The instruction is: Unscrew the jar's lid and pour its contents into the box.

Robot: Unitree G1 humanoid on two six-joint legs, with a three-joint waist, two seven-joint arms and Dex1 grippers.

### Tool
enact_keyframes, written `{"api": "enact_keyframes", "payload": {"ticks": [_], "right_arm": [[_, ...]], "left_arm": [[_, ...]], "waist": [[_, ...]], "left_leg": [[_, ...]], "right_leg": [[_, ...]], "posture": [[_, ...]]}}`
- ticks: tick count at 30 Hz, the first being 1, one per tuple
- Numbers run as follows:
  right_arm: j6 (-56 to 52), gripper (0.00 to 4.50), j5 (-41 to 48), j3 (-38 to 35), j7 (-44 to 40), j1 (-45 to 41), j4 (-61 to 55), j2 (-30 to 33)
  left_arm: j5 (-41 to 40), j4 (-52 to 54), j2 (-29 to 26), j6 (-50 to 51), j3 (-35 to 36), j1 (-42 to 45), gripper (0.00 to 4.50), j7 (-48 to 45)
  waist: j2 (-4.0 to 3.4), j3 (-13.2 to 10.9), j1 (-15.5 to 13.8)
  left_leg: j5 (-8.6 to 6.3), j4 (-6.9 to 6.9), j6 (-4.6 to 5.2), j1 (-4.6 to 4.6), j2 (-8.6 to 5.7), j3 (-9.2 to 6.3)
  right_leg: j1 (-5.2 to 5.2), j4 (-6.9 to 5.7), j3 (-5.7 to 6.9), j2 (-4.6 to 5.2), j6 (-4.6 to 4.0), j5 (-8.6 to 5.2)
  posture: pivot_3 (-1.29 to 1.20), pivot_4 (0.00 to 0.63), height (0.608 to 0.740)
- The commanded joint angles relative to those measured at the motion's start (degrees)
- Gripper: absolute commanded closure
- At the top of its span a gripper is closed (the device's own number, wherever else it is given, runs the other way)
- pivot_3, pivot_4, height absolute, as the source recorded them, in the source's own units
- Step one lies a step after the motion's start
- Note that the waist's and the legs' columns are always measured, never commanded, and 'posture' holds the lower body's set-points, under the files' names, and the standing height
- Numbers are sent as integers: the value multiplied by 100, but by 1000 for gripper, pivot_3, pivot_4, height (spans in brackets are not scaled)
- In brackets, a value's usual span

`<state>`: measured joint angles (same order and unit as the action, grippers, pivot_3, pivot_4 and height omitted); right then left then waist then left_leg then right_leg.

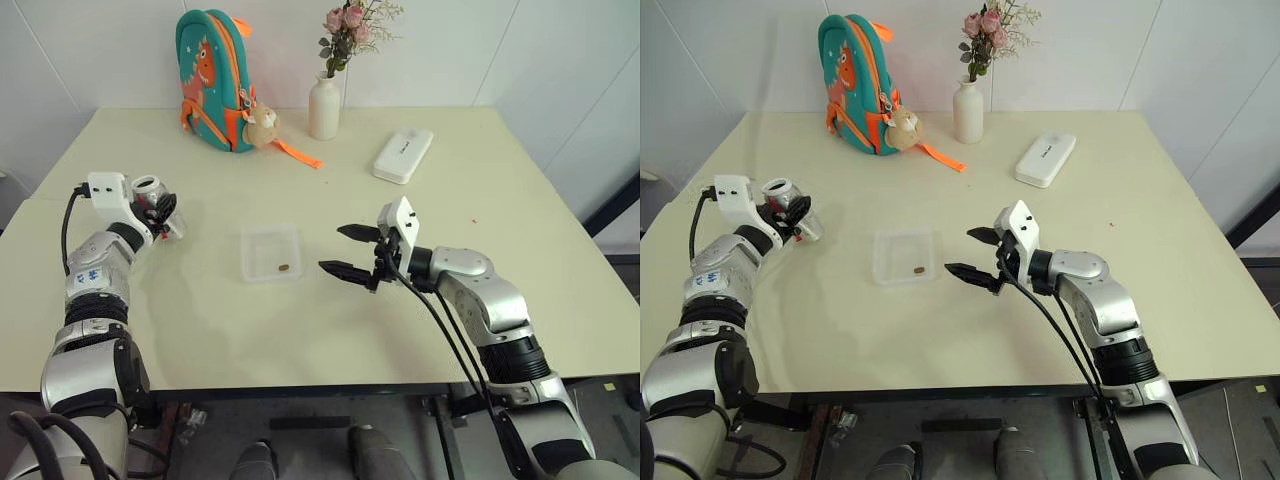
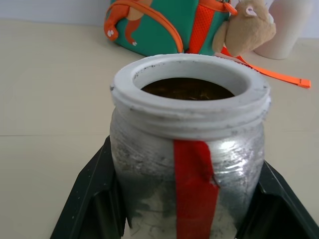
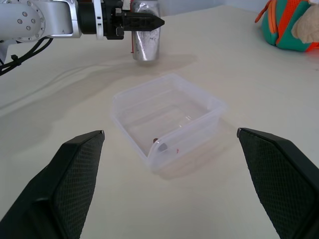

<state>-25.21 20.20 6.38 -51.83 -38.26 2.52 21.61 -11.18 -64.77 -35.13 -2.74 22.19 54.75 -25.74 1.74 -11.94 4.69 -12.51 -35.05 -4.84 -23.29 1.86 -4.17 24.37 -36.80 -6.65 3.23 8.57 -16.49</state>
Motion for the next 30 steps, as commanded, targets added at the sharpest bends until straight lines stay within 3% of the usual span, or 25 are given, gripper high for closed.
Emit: {"api": "enact_keyframes", "payload": {"ticks": [1,6,7,13,19,25,30], "right_arm": [[220,10,-5,-66,-37,-109,-180,31],[258,10,-28,-54,-32,-84,-219,52],[253,0,-25,-55,-30,-82,-227,46],[251,0,-19,-23,-29,-75,-259,2],[250,0,-7,-8,17,-7,-340,-54],[255,0,5,-64,23,150,-437,-14],[461,0,36,-158,-168,216,-414,118]], "left_arm": [[6,-145,-137,-535,20,-172,2423,-53],[18,-122,-167,-959,-37,-538,2423,-251],[32,-141,-186,-957,-49,-558,1700,-230],[22,24,-329,-954,-79,-775,29,-182],[21,1014,-447,-577,-237,-1491,29,-410],[-227,3781,-632,494,-46,-3380,29,-595],[-517,5635,-1102,1207,270,-4636,29,-1084]], "waist": [[0,0,8],[0,0,3],[0,1,5],[1,0,-5],[0,0,7],[0,0,28],[8,-1,-12]], "left_leg": [[0,0,0,0,0,0],[0,1,0,1,0,1],[0,0,0,2,0,1],[0,0,0,2,0,0],[0,3,0,2,0,0],[-1,10,-2,3,4,1],[-1,9,-3,5,6,1]], "right_leg": [[0,0,0,0,0,0],[0,-2,-1,0,0,0],[0,-4,-1,0,0,0],[0,-4,-1,0,0,0],[0,-2,-1,0,-1,0],[2,-2,-4,0,-6,-3],[3,-4,-2,0,-16,-8]], "posture": [[0,150,740],[0,150,740],[0,150,740],[0,150,740],[0,150,740],[0,150,740],[0,150,740]]}}
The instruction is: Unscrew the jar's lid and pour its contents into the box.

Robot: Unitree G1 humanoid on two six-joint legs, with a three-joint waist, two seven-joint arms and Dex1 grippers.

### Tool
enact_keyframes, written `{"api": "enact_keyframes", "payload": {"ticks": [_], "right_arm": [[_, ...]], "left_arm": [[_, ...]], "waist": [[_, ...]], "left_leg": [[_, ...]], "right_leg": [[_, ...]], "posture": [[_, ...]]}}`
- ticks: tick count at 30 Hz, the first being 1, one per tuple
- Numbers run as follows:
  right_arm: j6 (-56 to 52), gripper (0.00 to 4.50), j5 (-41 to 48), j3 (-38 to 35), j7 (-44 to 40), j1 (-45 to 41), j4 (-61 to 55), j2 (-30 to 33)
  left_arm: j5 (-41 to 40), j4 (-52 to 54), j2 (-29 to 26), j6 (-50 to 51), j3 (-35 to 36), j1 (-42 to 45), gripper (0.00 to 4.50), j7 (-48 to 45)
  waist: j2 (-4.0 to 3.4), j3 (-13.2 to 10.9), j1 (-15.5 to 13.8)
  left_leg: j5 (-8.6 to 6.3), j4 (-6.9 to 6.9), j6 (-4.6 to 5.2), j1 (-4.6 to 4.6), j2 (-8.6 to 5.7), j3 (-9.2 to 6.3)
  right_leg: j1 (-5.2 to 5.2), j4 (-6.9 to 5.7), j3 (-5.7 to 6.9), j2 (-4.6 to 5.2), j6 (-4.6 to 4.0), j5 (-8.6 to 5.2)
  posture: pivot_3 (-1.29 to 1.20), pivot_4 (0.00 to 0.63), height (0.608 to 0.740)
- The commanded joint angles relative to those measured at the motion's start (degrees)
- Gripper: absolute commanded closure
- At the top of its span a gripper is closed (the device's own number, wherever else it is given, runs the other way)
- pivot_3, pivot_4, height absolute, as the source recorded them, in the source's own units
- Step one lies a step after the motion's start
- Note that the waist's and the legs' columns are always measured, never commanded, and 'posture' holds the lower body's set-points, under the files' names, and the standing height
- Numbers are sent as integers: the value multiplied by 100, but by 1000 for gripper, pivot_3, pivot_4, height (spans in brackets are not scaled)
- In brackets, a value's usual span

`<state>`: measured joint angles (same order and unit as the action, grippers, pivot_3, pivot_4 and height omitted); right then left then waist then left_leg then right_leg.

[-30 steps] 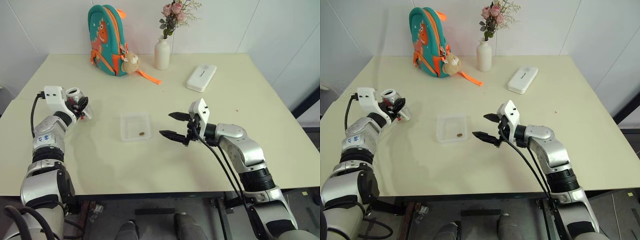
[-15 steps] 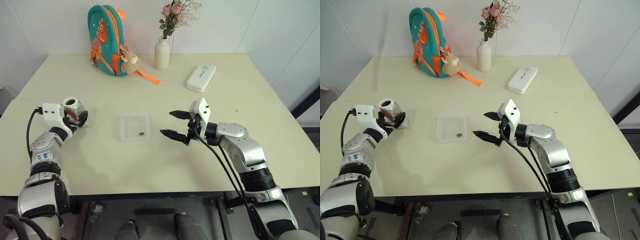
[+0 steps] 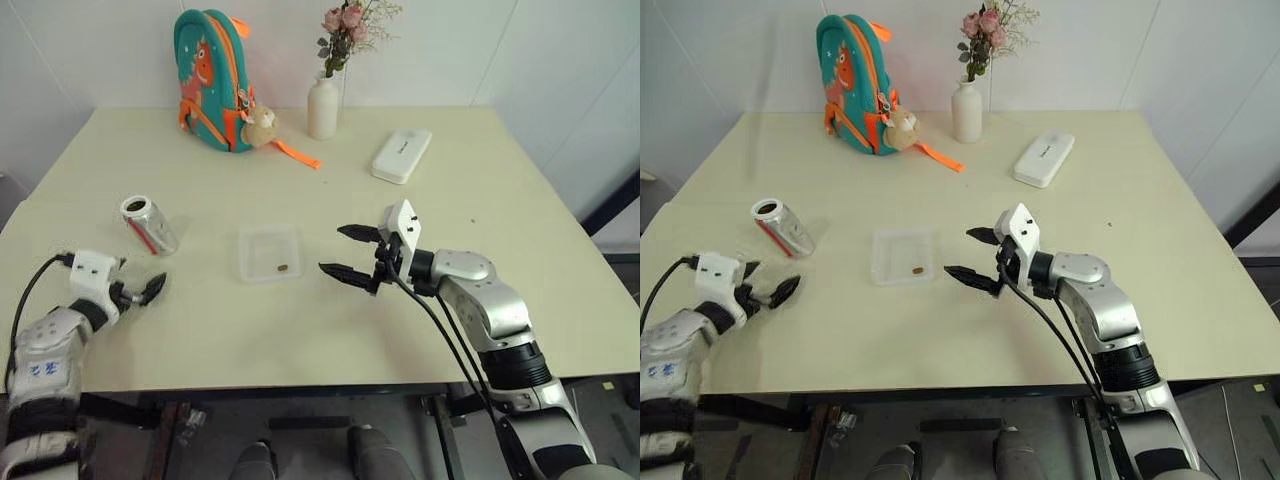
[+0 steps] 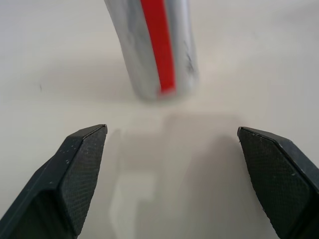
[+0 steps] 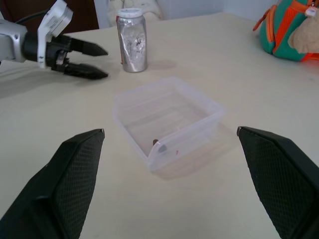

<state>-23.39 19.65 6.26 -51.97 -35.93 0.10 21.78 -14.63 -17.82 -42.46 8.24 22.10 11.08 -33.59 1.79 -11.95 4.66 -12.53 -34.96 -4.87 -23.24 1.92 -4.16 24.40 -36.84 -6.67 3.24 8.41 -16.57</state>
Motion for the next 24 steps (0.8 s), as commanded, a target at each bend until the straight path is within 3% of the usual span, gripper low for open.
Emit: {"api": "enact_keyframes", "payload": {"ticks": [1,3,5,7,12,15,20,24], "right_arm": [[356,0,89,-168,-226,-25,-119,147],[602,0,81,-167,-425,-8,-112,241],[960,0,28,-160,-599,7,-87,323],[1301,0,-18,-145,-784,50,-87,427],[1704,0,75,-279,-1130,140,-58,747],[1531,0,261,-500,-1268,141,4,1058],[1339,0,340,-755,-1203,549,-386,1459],[1332,0,301,-826,-1037,713,-461,1467]], "left_arm": [[-159,1159,-466,105,284,-375,29,-383],[-280,1506,-672,-125,341,-467,29,-741],[-321,1688,-825,-621,329,-440,29,-1149],[-646,1800,-808,-1028,287,-308,29,-1708],[-971,1780,-940,-771,-136,51,29,-2535],[-892,1630,-829,-769,-378,527,29,-2519],[-817,1329,-745,-857,-435,689,29,-2543],[-982,1681,-669,-485,-309,373,29,-2375]], "waist": [[4,-1,-18],[3,-1,-45],[2,-2,-44],[1,-2,-29],[2,-2,-14],[1,-4,-20],[1,-4,15],[0,-5,37]], "left_leg": [[0,-1,0,0,0,0],[3,-1,4,1,0,1],[6,-1,7,0,0,3],[6,3,7,6,1,9],[-7,6,11,9,1,13],[-10,9,14,9,1,11],[-16,9,17,11,1,10],[-18,14,18,13,3,10]], "right_leg": [[-1,2,0,0,-4,-2],[-8,25,0,0,-22,-11],[-20,60,-1,1,-98,-42],[-42,99,-2,3,-97,-29],[-59,124,0,8,-78,-23],[-57,120,2,7,-5,12],[-59,121,2,7,1,10],[-55,116,1,6,6,10]], "posture": [[0,150,740],[0,150,740],[0,150,740],[0,150,740],[0,150,740],[0,150,740],[0,150,740],[0,150,740]]}}
